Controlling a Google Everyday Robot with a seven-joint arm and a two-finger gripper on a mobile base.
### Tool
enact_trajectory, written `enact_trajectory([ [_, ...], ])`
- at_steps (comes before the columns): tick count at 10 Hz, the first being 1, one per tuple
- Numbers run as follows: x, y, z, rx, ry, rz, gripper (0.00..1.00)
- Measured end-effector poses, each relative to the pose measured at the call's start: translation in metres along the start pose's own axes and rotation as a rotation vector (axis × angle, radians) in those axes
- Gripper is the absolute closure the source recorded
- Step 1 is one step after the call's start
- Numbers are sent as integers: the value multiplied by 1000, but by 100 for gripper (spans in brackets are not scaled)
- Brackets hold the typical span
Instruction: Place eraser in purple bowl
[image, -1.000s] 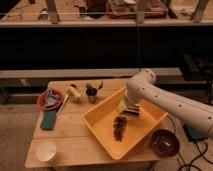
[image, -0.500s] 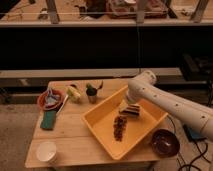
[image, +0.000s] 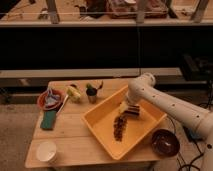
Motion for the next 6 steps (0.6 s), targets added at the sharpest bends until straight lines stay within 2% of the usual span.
enact_trajectory([
  [3,-1,-7,16,19,-22,-31,20],
  [4,-2,-10,22,26,-30,-37,23],
  [6,-8,-11,28,35,-46,-36,40],
])
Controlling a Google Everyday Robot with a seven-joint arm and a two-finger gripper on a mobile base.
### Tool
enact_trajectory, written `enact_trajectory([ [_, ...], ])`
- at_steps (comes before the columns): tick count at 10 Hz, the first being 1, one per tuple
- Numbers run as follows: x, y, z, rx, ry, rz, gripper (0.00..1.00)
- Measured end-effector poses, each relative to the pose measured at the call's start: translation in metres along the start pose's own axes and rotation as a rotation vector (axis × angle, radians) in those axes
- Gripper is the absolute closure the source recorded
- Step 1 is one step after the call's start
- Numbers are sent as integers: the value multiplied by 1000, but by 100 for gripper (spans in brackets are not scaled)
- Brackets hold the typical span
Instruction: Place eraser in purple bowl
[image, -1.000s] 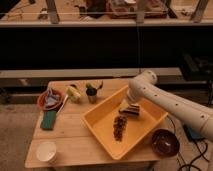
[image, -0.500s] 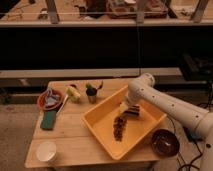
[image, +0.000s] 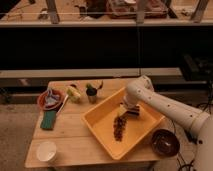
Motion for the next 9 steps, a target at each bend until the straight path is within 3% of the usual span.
enact_trajectory([
  [5,-13,7,-11,2,-10,22,92],
  [7,-15,12,-30,-2,-19,28,100],
  [9,-13,13,-44,9,-38,27,100],
])
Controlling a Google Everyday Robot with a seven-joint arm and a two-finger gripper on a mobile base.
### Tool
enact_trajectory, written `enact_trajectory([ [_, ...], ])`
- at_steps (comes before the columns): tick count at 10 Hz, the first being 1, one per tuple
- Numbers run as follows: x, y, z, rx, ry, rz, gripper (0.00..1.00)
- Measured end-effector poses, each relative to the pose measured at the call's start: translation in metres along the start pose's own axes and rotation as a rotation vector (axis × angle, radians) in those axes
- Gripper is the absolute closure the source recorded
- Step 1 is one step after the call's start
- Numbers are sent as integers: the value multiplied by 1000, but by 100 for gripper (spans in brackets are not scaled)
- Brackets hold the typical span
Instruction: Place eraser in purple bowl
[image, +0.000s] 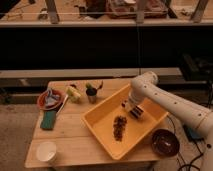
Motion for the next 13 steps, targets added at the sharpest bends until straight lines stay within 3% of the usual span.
enact_trajectory([
  [4,6,-2,-18,52,-49,16,100],
  [7,10,0,-74,77,-58,53,100],
  [9,2,2,-124,99,-72,97,100],
  [11,-21,4,-158,117,-90,162,100],
  [12,-46,7,-174,127,-105,231,100],
  [13,-62,11,-179,130,-115,281,100],
])
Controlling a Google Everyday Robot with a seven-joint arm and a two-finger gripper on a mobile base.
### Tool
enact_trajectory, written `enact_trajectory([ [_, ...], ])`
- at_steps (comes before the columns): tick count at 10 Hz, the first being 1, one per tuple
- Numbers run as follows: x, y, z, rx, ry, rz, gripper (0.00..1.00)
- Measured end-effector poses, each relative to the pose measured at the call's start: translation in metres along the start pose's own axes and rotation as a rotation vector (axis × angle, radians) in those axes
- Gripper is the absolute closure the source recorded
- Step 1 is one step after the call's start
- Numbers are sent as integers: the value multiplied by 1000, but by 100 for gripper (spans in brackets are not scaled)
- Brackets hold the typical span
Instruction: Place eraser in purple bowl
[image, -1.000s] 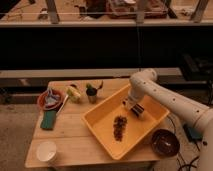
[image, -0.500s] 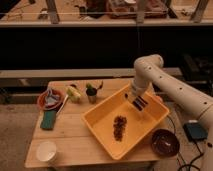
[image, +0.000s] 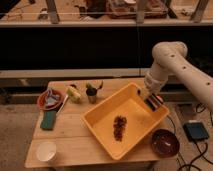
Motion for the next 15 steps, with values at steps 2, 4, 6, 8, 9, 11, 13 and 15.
enact_trajectory([
  [2,-26,9,-1,8,-24,100,100],
  [4,-49,10,1,8,-49,181,100],
  [6,-53,8,3,8,-51,205,100],
  [8,-52,8,3,8,-48,204,100],
  [9,-52,8,3,8,-48,204,100],
  [11,-51,12,7,12,-53,242,100],
  [13,-61,23,1,-8,-9,390,100],
  [15,-86,24,-14,-23,26,494,100],
])
